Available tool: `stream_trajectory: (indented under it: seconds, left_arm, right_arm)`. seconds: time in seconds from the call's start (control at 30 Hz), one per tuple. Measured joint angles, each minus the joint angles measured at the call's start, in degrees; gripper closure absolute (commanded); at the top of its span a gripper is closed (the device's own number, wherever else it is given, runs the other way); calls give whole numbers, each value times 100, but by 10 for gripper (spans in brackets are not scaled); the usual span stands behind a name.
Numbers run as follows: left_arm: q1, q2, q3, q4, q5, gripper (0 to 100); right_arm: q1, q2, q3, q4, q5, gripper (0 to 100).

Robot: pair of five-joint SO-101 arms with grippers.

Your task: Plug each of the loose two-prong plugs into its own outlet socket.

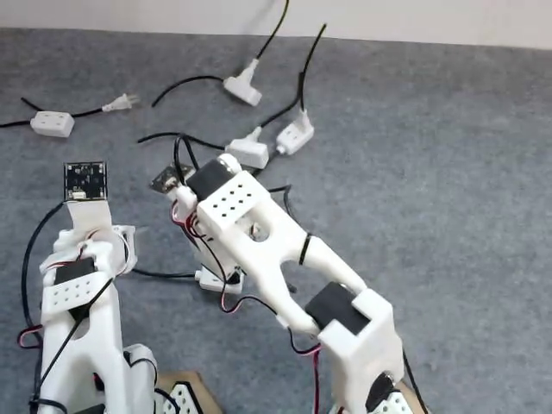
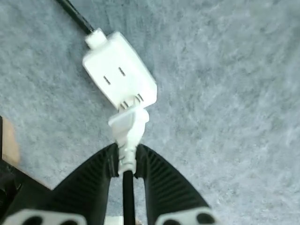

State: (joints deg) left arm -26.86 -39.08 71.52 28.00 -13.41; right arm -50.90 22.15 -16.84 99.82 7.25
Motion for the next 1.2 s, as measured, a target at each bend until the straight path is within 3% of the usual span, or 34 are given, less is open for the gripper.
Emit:
stream_trajectory:
  seconds: [1.2]
  left_arm:
    - [0,0,79,-18,0,684]
  right_arm:
    - [229,0,105,9,35,991]
